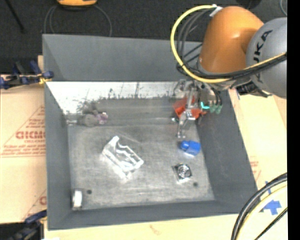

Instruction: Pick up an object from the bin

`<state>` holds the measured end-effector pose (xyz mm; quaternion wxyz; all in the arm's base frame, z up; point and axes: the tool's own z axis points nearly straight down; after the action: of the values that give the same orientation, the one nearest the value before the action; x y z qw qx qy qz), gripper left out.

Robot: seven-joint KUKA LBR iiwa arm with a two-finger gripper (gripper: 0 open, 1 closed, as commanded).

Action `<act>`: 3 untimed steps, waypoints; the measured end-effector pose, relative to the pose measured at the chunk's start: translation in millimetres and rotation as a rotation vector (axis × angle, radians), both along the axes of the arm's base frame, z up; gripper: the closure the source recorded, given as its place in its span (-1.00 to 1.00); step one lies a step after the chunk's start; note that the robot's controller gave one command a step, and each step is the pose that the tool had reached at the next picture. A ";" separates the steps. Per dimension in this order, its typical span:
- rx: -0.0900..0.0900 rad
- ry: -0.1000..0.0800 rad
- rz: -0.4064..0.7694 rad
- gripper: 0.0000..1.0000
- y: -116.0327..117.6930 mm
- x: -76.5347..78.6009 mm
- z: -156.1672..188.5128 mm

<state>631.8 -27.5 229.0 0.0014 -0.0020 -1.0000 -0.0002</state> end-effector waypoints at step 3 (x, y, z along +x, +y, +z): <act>-0.005 -0.022 0.415 1.00 -99.5 2.2 -152.1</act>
Offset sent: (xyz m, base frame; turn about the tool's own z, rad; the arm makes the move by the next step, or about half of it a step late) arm -0.0227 -0.0536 -0.1163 -0.0882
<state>634.0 -127.0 76.9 -0.0096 0.2041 -0.9789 0.0023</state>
